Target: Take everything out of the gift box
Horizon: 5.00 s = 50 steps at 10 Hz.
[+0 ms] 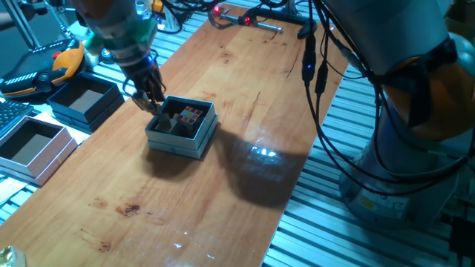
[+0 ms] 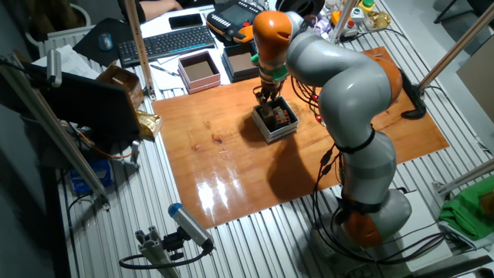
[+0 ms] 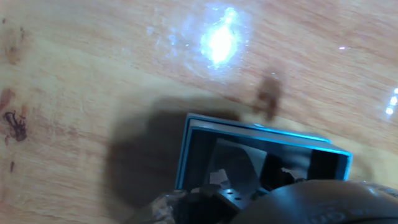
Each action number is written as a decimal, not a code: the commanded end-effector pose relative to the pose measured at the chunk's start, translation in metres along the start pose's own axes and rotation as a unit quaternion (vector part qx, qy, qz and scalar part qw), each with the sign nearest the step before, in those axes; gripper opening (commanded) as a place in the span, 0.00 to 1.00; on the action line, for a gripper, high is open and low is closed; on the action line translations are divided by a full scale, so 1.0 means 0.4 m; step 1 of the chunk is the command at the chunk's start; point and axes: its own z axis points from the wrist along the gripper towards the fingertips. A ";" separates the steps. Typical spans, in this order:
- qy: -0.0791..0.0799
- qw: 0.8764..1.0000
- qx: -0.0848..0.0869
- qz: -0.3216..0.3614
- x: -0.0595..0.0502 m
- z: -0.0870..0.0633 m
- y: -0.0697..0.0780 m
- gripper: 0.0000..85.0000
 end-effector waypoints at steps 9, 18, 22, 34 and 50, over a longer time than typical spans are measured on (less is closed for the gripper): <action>-0.020 1.000 -0.008 0.000 -0.002 0.073 0.007 0.61; -0.009 0.999 -0.012 -0.044 0.033 -0.067 -0.189 0.21; -0.047 0.997 0.057 -0.013 0.107 -0.048 -0.255 0.22; -0.036 0.999 0.013 0.024 0.048 -0.051 -0.189 0.64; -0.051 0.990 0.038 0.127 0.142 0.085 -0.061 0.76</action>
